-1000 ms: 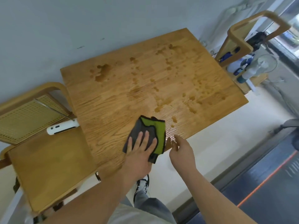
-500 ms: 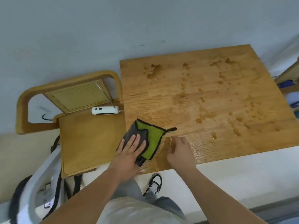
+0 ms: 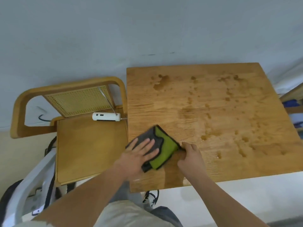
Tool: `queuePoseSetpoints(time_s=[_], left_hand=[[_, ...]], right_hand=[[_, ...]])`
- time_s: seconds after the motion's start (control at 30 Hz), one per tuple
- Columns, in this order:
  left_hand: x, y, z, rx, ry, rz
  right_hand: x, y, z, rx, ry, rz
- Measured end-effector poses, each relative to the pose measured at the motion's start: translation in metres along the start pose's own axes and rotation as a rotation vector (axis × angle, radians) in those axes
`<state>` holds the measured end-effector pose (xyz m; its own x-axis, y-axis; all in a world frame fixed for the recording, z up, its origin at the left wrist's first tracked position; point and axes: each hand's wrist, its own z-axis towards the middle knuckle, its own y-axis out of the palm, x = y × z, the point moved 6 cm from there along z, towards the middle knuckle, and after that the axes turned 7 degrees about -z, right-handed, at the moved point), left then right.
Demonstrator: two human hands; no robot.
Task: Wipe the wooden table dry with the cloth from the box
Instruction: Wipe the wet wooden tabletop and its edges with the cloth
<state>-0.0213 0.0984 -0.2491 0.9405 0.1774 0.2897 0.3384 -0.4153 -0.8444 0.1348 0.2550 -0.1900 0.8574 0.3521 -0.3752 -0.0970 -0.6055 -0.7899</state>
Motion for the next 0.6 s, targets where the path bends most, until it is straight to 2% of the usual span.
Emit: queuePoseSetpoints(time_s=[0.1, 0.2, 0.27, 0.37, 0.43, 0.5, 0.6], left_hand=[[-0.03, -0.037, 0.031, 0.075, -0.289, -0.147], [-0.026, -0.044, 0.045, 0.089, -0.364, -0.23], [-0.004, -0.026, 0.038, 0.052, -0.208, -0.194], [0.014, 0.003, 0.014, -0.064, 0.241, -0.042], [-0.007, -0.004, 0.019, -0.124, 0.451, 0.071], [-0.028, -0.031, 0.042, -0.124, 0.484, 0.111], [-0.027, -0.059, 0.077, -0.13, 0.245, 0.013]], right_hand=[[-0.001, -0.004, 0.004, 0.049, 0.031, 0.058], [-0.008, -0.006, 0.01, 0.079, 0.074, 0.1], [-0.011, -0.008, 0.016, 0.091, 0.138, 0.127], [-0.01, -0.008, 0.022, 0.093, 0.236, 0.061], [-0.002, -0.005, 0.02, 0.098, 0.329, 0.025], [0.009, -0.001, 0.012, 0.138, 0.437, 0.045], [0.03, 0.003, -0.012, 0.169, 0.605, 0.102]])
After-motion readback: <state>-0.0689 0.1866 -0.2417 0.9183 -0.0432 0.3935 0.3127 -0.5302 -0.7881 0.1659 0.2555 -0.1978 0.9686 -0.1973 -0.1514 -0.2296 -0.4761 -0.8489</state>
